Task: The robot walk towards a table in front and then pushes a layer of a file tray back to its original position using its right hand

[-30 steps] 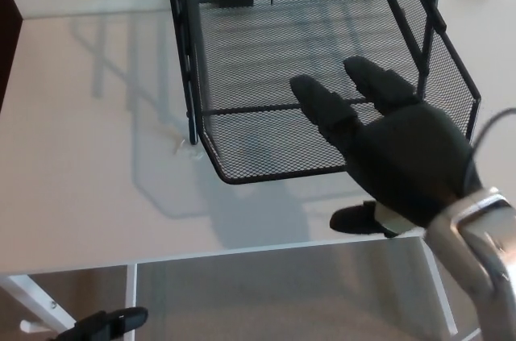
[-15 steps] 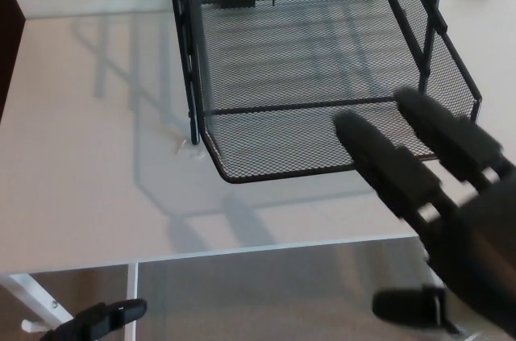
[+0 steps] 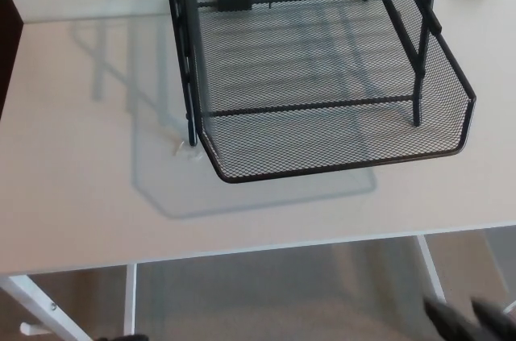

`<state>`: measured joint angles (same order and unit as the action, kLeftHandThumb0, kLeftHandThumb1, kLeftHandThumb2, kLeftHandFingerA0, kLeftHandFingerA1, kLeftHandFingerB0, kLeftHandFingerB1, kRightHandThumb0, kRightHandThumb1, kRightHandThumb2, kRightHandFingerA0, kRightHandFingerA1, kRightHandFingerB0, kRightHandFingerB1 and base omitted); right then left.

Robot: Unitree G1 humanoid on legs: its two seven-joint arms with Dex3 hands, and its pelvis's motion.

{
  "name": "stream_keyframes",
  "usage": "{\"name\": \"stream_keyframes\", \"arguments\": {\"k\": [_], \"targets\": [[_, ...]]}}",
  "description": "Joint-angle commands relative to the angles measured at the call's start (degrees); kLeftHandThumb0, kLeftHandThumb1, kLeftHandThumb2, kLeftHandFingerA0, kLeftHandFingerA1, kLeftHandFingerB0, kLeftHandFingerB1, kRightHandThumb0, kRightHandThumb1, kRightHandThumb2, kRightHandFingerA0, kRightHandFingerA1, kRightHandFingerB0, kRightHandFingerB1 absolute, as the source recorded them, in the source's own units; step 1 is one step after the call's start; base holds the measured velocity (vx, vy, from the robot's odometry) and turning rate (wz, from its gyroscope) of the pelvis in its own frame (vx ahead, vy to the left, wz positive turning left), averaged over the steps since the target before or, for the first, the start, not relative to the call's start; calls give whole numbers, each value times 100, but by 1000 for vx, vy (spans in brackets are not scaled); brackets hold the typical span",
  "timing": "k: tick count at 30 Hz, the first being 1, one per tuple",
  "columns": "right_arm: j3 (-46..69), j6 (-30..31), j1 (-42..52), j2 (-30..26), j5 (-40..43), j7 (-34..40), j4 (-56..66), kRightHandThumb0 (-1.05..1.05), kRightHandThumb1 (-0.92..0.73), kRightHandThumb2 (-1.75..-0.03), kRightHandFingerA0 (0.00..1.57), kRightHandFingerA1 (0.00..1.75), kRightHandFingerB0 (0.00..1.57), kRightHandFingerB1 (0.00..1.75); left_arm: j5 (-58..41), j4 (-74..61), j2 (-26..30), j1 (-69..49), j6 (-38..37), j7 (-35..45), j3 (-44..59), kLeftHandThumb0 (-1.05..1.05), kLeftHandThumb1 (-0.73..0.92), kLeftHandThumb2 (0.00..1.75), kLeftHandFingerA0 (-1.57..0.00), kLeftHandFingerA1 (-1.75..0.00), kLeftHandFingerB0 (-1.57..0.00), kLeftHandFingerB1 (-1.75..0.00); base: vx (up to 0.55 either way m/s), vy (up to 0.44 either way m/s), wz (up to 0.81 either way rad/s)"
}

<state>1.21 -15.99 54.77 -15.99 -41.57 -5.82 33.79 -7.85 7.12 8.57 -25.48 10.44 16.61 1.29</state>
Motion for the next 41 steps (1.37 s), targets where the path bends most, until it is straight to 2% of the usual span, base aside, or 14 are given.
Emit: {"name": "stream_keyframes", "arguments": {"k": [1, 4, 7, 8, 9, 10, 11, 12, 15, 16, 18, 19, 25, 41], "targets": [[659, 306, 38, 967, 3660, -722, -2496, -79, -50, -91, 2, 43, 8, 20, 233, 250, 214, -239, -304, 139, -134, -35, 49, 74, -52, -55, -40, -49, 0, 0, 0], [859, 700, -434, 1023, 3930, -1073, -2833, -74, -50, -88, 4, 47, 7, 23, 207, 217, 267, -10, -172, 119, -94, -35, 50, 75, -52, -55, -40, -49, 0, 0, 0], [890, 768, -598, 966, 3603, -950, -2787, -82, -51, -90, 2, 42, 8, 23, 155, 302, 243, 163, -211, 138, -61, -38, 49, 76, -52, -56, -41, -50, 0, 0, 0], [878, 777, -659, 951, 3529, -949, -2797, -81, -50, -90, 1, 36, 11, 17, 142, 334, 243, 208, -218, 141, -46, -30, 60, 58, -58, -45, -47, -39, 0, 0, 0], [866, 770, -681, 946, 3503, -969, -2807, -81, -50, -90, 1, 36, 11, 17, 138, 356, 249, 222, -228, 144, -35, -30, 60, 58, -58, -45, -47, -39, 0, 0, 0], [807, 620, -710, 905, 3367, -950, -2906, -82, -51, -90, 1, 34, 11, 15, 118, 337, 245, 225, -172, 125, -12, -29, 60, 58, -59, -45, -48, -39, 0, 0, 0], [779, 630, -699, 924, 3363, -984, -2889, -83, -51, -90, 1, 38, 11, 17, 109, 284, 243, 215, -106, 107, -7, -37, 49, 75, -53, -55, -41, -49, 0, 0, 0], [750, 597, -698, 924, 3328, -988, -2912, -83, -51, -89, 1, 38, 12, 17, 96, 282, 246, 218, -100, 122, -5, -29, 61, 58, -55, -46, -44, -39, 0, 0, 0], [685, 381, -771, 905, 3236, -993, -3145, -82, -50, -89, 2, 30, 12, 14, 86, 305, 263, 231, -135, 157, -5, -31, 60, 58, -54, -45, -43, -39, 0, 0, 0], [682, 304, -820, 886, 3217, -984, -3233, -75, -45, -90, 3, 34, 1, 20, 96, 298, 263, 256, -114, 140, -10, -31, 60, 58, -55, -45, -44, -39, 0, 0, 0], [687, 140, -915, 847, 3214, -964, -3398, -75, -45, -90, 3, 33, 1, 20, 94, 315, 245, 310, -91, 114, -9, -31, 59, 58, -54, -45, -44, -39, 0, 0, 0], [678, 94, -931, 815, 3173, -947, -3407, -85, -52, -91, 2, 31, 12, 9, 87, 321, 241, 322, -98, 111, -2, -30, 60, 59, -55, -46, -45, -40, 0, 0, 0], [659, 75, -998, 719, 3206, -939, -3367, -86, -52, -92, 2, 32, 11, 8, 46, 339, 231, 397, -89, 113, 29, -31, 60, 58, -52, -45, -43, -39, 0, 0, 0], [491, -26, -1275, 604, 3441, -919, -3740, -75, -50, -89, 1, 34, 8, 18, 105, 412, 318, 482, -194, 117, -15, -33, 61, 58, -54, -45, -44, -39, 0, 0, 0]]}}
